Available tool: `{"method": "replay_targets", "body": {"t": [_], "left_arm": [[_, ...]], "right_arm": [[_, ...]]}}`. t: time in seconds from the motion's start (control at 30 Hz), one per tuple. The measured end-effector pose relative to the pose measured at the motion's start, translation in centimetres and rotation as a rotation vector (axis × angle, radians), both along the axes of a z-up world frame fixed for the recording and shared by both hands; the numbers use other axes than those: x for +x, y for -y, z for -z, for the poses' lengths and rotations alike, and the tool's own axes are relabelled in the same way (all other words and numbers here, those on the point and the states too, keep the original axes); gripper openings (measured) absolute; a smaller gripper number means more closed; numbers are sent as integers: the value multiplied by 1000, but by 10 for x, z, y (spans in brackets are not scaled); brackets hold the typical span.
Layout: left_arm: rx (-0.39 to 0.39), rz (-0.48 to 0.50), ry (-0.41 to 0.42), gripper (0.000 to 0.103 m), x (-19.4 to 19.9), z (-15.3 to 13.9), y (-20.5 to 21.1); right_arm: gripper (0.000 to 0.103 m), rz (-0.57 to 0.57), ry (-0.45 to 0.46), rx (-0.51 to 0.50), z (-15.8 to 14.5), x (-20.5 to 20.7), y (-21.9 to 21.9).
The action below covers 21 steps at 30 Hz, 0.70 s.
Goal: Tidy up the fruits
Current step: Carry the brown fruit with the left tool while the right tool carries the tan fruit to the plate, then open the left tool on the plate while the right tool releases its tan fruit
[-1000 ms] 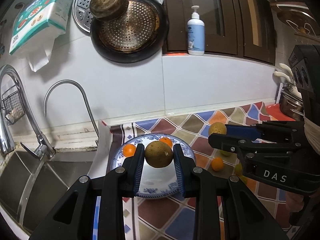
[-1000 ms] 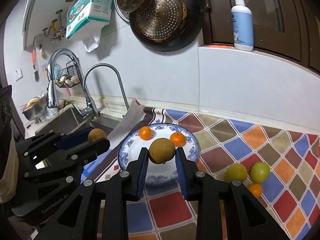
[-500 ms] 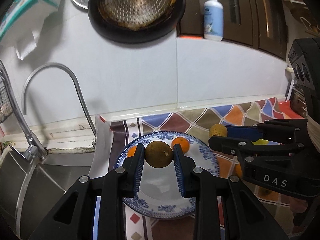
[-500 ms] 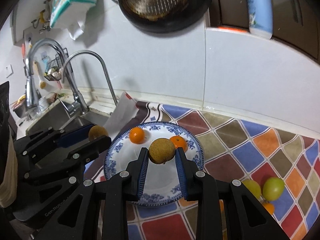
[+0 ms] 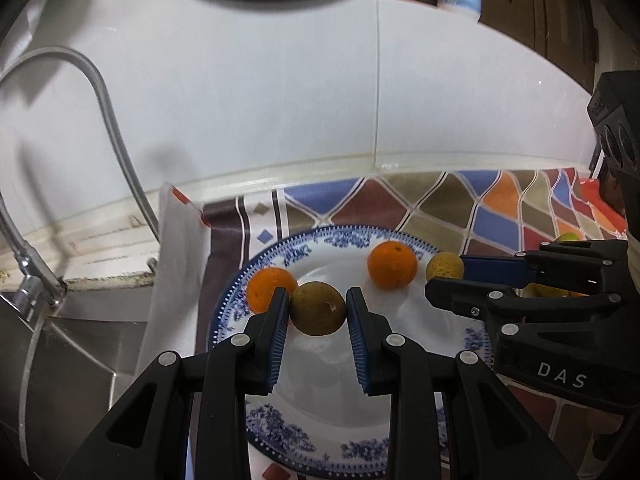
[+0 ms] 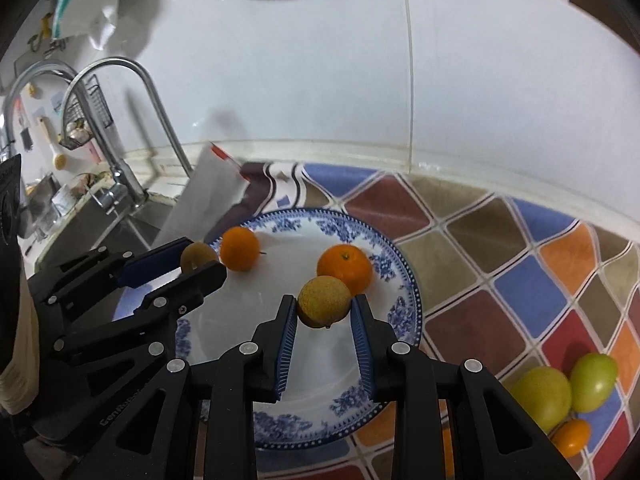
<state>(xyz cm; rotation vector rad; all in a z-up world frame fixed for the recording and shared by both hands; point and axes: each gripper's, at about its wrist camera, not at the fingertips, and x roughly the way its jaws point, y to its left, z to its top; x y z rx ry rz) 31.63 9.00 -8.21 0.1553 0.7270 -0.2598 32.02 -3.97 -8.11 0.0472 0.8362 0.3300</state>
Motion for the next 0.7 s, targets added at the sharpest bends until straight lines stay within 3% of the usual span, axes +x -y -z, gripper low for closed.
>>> {"method": "replay_targets", "body": {"t": [0.37,0.53,0.7], "left_arm": [[25,20,-96,30,22,32,9],[26,16,-107,30,23,35,9],[17,3,-102,37,22,30,6]], "right_arm": [[29,15,-78,0,25,18,1],[29,13,-90,1,29,22,0],[30,15,-89,0,30,22,0]]}}
